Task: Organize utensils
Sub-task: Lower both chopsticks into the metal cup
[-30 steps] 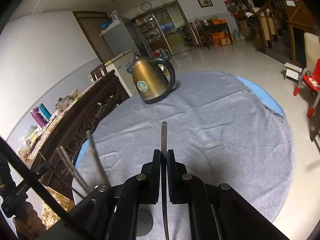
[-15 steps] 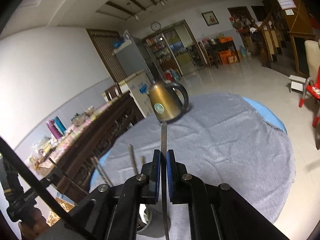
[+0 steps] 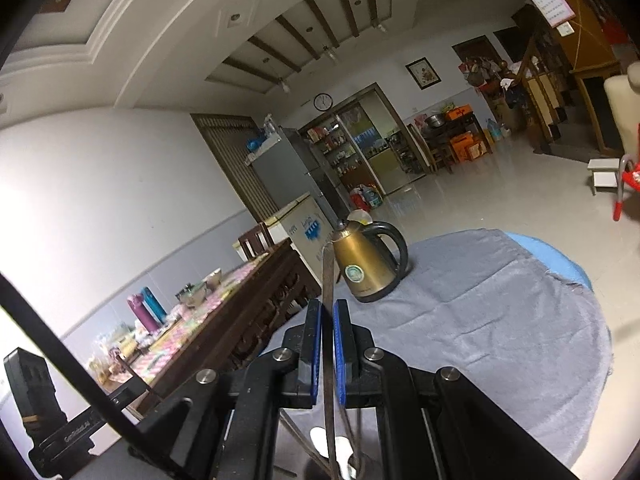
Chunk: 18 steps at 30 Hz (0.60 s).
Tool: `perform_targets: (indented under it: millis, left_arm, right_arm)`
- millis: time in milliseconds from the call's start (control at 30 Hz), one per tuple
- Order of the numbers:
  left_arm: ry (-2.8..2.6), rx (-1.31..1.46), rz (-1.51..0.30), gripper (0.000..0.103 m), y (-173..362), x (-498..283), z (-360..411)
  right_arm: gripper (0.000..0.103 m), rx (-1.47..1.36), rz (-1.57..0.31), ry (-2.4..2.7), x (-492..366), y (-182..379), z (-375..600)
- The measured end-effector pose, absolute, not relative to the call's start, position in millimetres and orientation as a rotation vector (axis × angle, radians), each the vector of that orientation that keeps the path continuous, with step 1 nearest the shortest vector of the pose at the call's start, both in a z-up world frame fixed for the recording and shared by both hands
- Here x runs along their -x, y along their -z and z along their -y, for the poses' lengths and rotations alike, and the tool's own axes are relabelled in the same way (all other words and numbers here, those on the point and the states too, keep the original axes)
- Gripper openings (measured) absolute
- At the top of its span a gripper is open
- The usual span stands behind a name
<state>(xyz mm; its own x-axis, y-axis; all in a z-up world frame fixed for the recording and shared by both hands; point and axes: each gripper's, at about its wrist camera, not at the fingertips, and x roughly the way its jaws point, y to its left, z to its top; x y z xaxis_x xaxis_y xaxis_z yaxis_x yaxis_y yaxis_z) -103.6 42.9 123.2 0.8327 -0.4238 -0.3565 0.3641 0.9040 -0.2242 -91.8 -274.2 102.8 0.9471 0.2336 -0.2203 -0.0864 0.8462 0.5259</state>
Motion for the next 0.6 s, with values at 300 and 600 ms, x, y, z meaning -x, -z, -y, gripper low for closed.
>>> perform_targets:
  millis: [300, 600]
  left_arm:
    - [0.461, 0.144, -0.405, 0.005, -132.1, 107.9, -26.8]
    - [0.470, 0.115, -0.459, 0.005, -118.6, 98.2, -4.1]
  right_arm:
    - [0.007, -0.520, -0.270, -0.140, 78.8, -100.3, 255.2]
    - [0.007, -0.456, -0.290, -0.123, 75.8, -87.7, 243.4]
